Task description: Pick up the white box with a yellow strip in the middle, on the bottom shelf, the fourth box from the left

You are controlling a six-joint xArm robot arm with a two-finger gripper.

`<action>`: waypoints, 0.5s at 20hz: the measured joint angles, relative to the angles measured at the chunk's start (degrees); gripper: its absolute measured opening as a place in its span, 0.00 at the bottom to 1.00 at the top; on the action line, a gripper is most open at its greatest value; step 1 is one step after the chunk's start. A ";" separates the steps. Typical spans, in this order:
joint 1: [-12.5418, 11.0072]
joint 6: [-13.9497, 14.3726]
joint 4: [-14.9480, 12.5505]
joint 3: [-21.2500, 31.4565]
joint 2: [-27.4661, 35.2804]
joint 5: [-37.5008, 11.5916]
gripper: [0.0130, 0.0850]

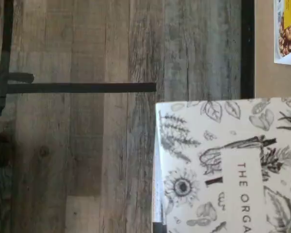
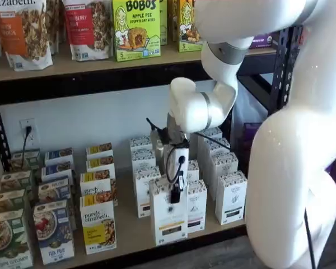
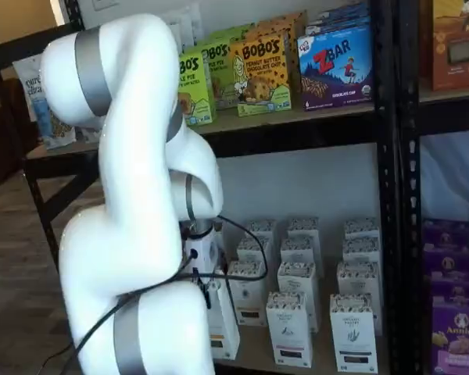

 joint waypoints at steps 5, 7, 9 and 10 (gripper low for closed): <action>-0.12 0.86 -0.87 -0.79 -1.60 4.26 0.44; -0.15 1.06 -1.07 -0.78 -2.31 5.02 0.44; -0.19 1.41 -1.45 -0.76 -2.86 5.58 0.44; -0.21 1.59 -1.67 -0.76 -3.14 5.83 0.44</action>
